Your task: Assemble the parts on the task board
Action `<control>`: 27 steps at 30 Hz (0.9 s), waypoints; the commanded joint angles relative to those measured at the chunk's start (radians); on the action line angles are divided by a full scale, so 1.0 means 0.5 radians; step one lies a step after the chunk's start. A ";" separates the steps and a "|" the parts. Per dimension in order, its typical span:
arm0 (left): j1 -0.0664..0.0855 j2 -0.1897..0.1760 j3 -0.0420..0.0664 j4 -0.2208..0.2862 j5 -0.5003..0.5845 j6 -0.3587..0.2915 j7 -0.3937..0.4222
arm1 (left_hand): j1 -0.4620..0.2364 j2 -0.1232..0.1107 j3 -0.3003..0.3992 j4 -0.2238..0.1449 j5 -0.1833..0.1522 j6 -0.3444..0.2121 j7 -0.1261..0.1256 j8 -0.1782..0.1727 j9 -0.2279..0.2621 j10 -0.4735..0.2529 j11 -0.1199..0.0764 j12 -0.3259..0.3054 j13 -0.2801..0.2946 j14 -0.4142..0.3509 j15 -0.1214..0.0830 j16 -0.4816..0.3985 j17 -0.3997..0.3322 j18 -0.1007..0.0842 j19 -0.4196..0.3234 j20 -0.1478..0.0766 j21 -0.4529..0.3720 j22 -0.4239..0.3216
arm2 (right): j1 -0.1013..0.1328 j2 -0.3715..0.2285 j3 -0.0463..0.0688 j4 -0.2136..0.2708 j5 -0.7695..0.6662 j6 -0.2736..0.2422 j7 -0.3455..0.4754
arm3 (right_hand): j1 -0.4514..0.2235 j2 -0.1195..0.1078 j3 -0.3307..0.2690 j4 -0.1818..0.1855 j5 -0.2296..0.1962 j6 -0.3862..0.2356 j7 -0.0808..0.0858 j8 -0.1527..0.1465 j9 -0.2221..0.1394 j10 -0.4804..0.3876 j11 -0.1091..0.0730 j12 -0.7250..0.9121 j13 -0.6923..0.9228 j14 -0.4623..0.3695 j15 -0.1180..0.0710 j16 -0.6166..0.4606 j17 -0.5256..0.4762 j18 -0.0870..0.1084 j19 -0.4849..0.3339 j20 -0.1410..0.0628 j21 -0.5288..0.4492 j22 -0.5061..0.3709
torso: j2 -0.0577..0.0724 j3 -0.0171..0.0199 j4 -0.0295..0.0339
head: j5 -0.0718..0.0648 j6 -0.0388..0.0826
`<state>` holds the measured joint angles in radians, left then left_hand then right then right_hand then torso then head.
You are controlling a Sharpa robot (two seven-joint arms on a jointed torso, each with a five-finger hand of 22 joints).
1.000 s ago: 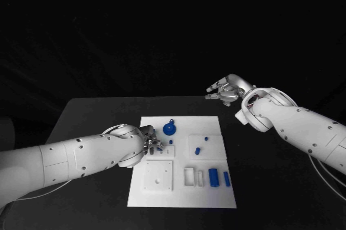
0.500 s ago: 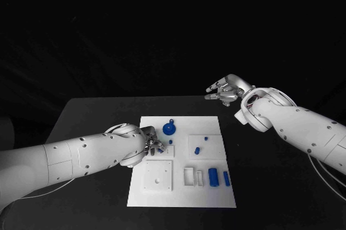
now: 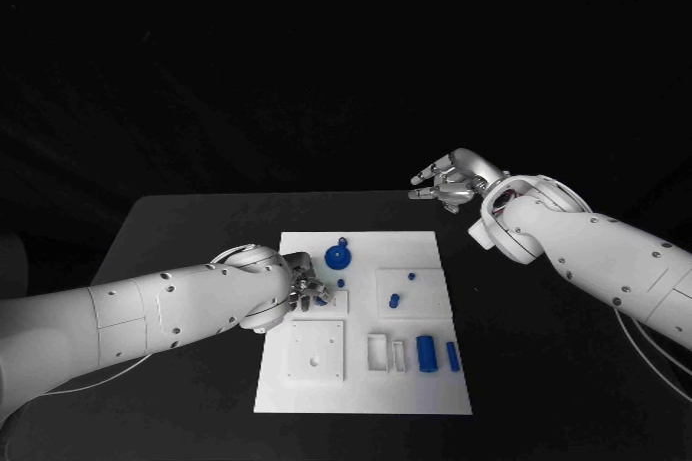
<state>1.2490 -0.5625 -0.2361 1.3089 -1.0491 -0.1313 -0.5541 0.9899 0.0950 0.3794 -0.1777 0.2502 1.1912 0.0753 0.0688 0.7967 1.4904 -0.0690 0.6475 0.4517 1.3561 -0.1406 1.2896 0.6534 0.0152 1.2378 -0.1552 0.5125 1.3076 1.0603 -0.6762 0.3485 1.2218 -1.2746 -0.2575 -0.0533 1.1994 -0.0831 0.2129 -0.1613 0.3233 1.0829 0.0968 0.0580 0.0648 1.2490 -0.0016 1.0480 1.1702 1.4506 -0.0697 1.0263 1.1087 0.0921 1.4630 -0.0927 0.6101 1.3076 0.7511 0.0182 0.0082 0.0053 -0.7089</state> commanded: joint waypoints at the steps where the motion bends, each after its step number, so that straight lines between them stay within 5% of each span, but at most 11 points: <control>1: -0.011 0.001 -0.008 0.003 -0.003 0.117 -0.031 | 0.026 0.030 0.013 -0.015 0.001 0.459 -0.270 0.006 0.303 0.046 -0.054 0.007 -0.002 -0.004 -0.006 0.007 -0.001 -0.030 -0.010 -0.004 0.013 0.039 | -0.003 0.000 0.001 0.000 0.014 0.024 0.018 | -0.012 0.002 -0.002 0.013 0.012 0.000 0.000 0.008 -0.003 -0.007 -0.007 -0.003 -0.001 -0.001 -0.004 -0.012 -0.001 0.024 0.082 0.007 -0.012 0.136 | -0.001 -0.0006 0.000 | 0.002 -0.002; 27: -0.012 -0.009 -0.008 0.006 -0.034 0.090 -0.017 | 0.032 0.042 -0.005 0.018 -0.017 0.464 -0.271 0.006 0.307 0.046 -0.052 0.014 -0.005 -0.003 -0.005 0.011 -0.004 -0.029 -0.009 -0.002 0.012 0.039 | -0.014 0.001 0.001 0.003 0.018 0.027 0.021 | -0.016 0.007 -0.001 0.013 0.016 0.005 -0.002 0.008 -0.003 -0.010 -0.008 -0.006 -0.005 -0.002 -0.005 -0.020 -0.007 0.024 0.084 0.006 -0.025 0.134 | 0.000 -0.0017 0.000 | 0.005 -0.001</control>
<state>1.2481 -0.5676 -0.2365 1.3096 -1.0642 -0.1002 -0.5624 0.9899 0.0950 0.3722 -0.1675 0.2425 1.1912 0.0753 0.0688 0.9501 1.4904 -0.0690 0.6475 0.4506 1.3546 -0.1381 1.2895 0.6515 0.0152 1.2363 -0.1537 0.5125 1.3073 1.0539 -0.6763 0.3485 1.2216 -1.2716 -0.2552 -0.0526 1.1994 -0.0831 0.2130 -0.1614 0.3292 1.0829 0.0968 0.0580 0.0648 1.2490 -0.0016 1.0480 1.1692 1.4506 -0.0697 1.0202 1.1071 0.0921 1.4630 -0.0927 0.6024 1.3075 0.7509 0.0171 0.0086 0.0081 -0.7100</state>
